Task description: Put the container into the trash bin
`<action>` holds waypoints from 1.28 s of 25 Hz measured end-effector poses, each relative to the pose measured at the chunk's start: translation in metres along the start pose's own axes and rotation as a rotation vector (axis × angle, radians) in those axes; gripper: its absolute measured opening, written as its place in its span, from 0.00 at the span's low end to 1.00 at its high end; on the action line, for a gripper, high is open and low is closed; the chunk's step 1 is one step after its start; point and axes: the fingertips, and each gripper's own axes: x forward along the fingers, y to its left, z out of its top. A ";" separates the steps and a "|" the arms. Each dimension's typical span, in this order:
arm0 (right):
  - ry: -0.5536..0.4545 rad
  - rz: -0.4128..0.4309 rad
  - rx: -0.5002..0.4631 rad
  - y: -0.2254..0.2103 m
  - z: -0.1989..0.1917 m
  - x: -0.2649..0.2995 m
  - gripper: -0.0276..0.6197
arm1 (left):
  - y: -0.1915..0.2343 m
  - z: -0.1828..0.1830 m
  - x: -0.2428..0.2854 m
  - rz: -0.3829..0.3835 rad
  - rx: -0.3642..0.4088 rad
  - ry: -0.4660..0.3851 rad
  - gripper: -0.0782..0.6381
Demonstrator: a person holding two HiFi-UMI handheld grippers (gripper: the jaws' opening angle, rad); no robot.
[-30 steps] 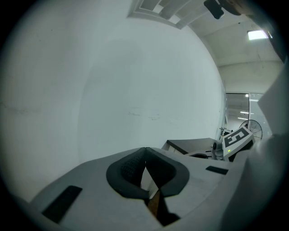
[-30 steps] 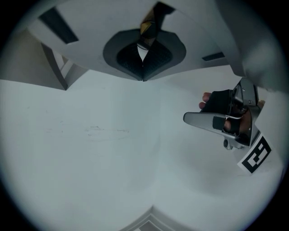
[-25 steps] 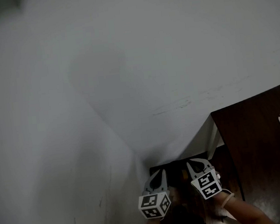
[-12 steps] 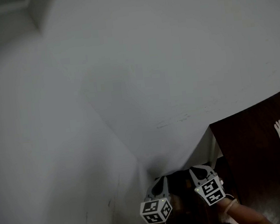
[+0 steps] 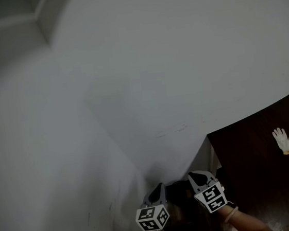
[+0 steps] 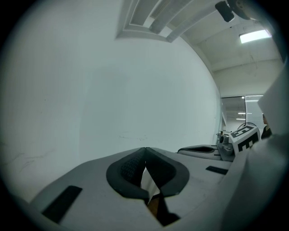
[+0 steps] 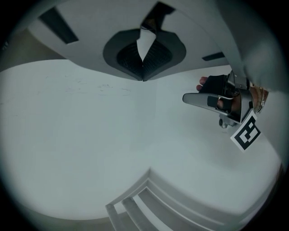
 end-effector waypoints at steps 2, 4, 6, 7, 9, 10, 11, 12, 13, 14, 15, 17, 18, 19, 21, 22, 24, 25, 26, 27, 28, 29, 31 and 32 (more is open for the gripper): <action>-0.016 -0.009 0.007 0.000 0.009 -0.008 0.05 | -0.006 0.005 -0.006 -0.008 0.014 -0.003 0.14; -0.031 -0.017 0.015 0.000 0.016 -0.016 0.05 | -0.011 0.009 -0.012 -0.013 0.020 -0.007 0.14; -0.049 -0.022 0.018 0.001 0.024 -0.025 0.05 | -0.017 0.014 -0.019 -0.016 0.021 -0.013 0.14; -0.059 -0.023 0.014 0.002 0.029 -0.030 0.05 | -0.019 0.017 -0.022 -0.016 0.022 -0.017 0.14; -0.078 -0.023 0.001 0.004 0.038 -0.038 0.05 | -0.024 0.023 -0.028 -0.017 0.027 -0.029 0.14; -0.088 -0.023 -0.007 0.005 0.044 -0.041 0.05 | -0.026 0.027 -0.031 -0.018 0.033 -0.036 0.14; -0.097 -0.025 -0.014 0.007 0.049 -0.044 0.05 | -0.028 0.031 -0.033 -0.019 0.040 -0.043 0.14; -0.106 -0.027 -0.021 0.008 0.054 -0.048 0.05 | -0.030 0.035 -0.035 -0.022 0.046 -0.048 0.14; -0.113 -0.030 -0.028 0.009 0.058 -0.052 0.05 | -0.033 0.039 -0.037 -0.024 0.051 -0.052 0.14; -0.120 -0.033 -0.034 0.010 0.062 -0.055 0.05 | -0.036 0.042 -0.038 -0.025 0.054 -0.056 0.14; -0.126 -0.035 -0.041 0.011 0.066 -0.059 0.05 | -0.038 0.045 -0.040 -0.026 0.053 -0.059 0.14; -0.139 -0.039 -0.051 0.014 0.074 -0.065 0.05 | -0.041 0.052 -0.044 -0.027 0.050 -0.068 0.14; -0.144 -0.040 -0.053 0.015 0.077 -0.067 0.05 | -0.042 0.054 -0.045 -0.029 0.052 -0.073 0.14; -0.149 -0.040 -0.053 0.016 0.079 -0.070 0.05 | -0.043 0.057 -0.047 -0.032 0.055 -0.077 0.14; -0.156 -0.043 -0.050 0.018 0.082 -0.074 0.05 | -0.046 0.061 -0.050 -0.039 0.061 -0.085 0.14; -0.159 -0.046 -0.047 0.018 0.084 -0.075 0.05 | -0.047 0.063 -0.052 -0.041 0.064 -0.089 0.14; -0.164 -0.054 -0.043 0.019 0.088 -0.079 0.05 | -0.050 0.068 -0.057 -0.046 0.071 -0.098 0.14; -0.168 -0.056 -0.041 0.020 0.090 -0.080 0.05 | -0.051 0.069 -0.060 -0.049 0.074 -0.102 0.14; -0.173 -0.059 -0.042 0.019 0.092 -0.081 0.05 | -0.052 0.070 -0.061 -0.052 0.076 -0.106 0.14; -0.177 -0.063 -0.046 0.018 0.094 -0.081 0.05 | -0.053 0.071 -0.061 -0.056 0.077 -0.111 0.14; -0.181 -0.066 -0.049 0.017 0.097 -0.081 0.05 | -0.053 0.072 -0.061 -0.059 0.078 -0.116 0.14; -0.184 -0.069 -0.051 0.017 0.099 -0.080 0.05 | -0.053 0.072 -0.061 -0.062 0.080 -0.120 0.14; -0.188 -0.072 -0.050 0.017 0.102 -0.082 0.05 | -0.054 0.074 -0.062 -0.070 0.086 -0.124 0.14; -0.192 -0.074 -0.048 0.018 0.105 -0.083 0.05 | -0.055 0.076 -0.063 -0.076 0.090 -0.127 0.14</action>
